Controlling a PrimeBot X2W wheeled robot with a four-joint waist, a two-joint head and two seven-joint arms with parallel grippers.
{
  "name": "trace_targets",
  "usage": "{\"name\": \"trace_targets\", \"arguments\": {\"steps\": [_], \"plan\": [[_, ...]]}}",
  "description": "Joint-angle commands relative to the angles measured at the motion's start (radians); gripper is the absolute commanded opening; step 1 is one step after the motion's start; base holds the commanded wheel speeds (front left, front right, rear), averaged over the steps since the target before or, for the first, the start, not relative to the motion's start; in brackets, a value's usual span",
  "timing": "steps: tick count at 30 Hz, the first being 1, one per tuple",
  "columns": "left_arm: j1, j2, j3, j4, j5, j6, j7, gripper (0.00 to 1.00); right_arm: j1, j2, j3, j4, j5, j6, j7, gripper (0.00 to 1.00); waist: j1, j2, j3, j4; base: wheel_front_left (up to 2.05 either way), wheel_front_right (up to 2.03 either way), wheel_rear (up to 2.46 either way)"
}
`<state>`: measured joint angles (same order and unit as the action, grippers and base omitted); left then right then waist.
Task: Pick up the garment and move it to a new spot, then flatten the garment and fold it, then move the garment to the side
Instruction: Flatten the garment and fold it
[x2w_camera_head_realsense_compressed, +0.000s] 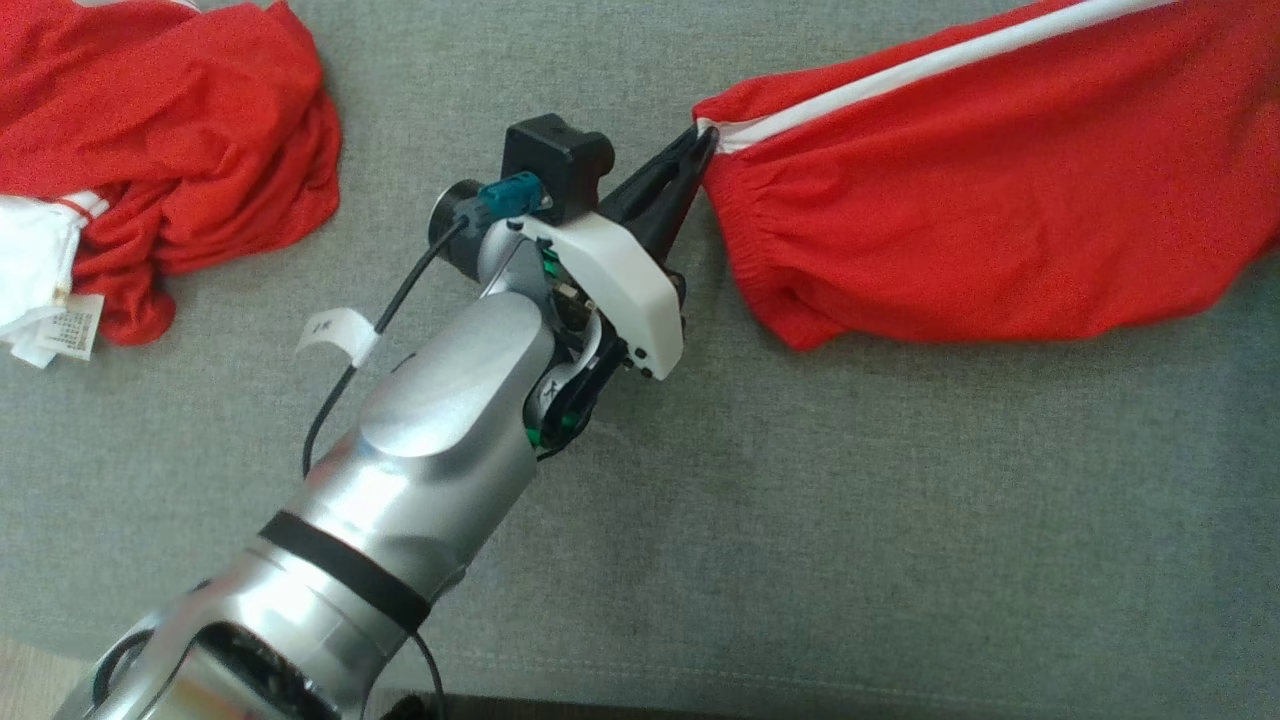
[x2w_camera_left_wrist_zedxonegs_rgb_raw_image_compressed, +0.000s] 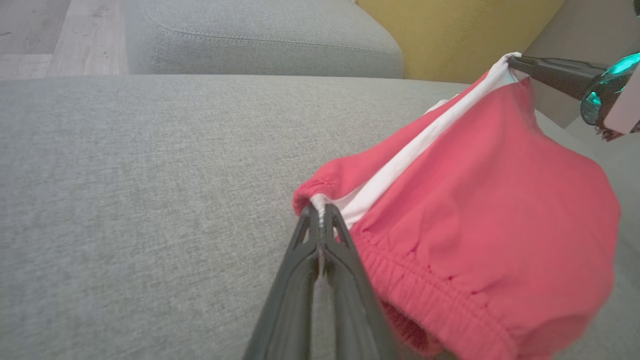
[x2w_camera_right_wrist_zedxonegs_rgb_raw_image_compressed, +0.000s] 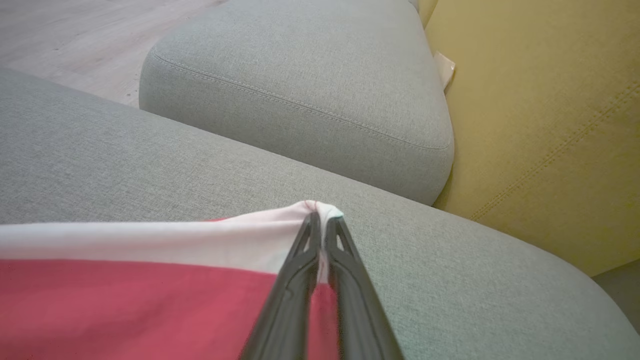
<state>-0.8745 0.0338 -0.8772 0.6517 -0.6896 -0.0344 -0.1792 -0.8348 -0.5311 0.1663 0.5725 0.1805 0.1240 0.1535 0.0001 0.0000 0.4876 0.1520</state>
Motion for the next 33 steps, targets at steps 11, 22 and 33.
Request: {"name": "trace_targets", "arguments": {"steps": [11,22,33], "plan": [[-0.056,0.016,-0.01,0.028,0.006,0.031,-0.066,1.0,-0.041,0.006,0.034,0.13,0.086,0.007,-0.108,1.0,-0.0001,0.0,-0.046,0.007,0.0,0.0,0.0],[0.169,0.067,0.136,-0.272,0.213,0.225,-0.082,1.0,0.089,0.008,-0.013,0.23,0.226,0.007,-0.038,1.0,-0.0001,0.0,-0.122,0.029,0.0,0.0,0.0],[0.519,0.067,0.291,-0.596,0.404,0.301,-0.082,1.0,0.127,-0.008,-0.015,0.377,0.272,0.007,0.048,1.0,-0.0001,0.0,-0.147,0.125,0.0,0.0,0.0]]}}
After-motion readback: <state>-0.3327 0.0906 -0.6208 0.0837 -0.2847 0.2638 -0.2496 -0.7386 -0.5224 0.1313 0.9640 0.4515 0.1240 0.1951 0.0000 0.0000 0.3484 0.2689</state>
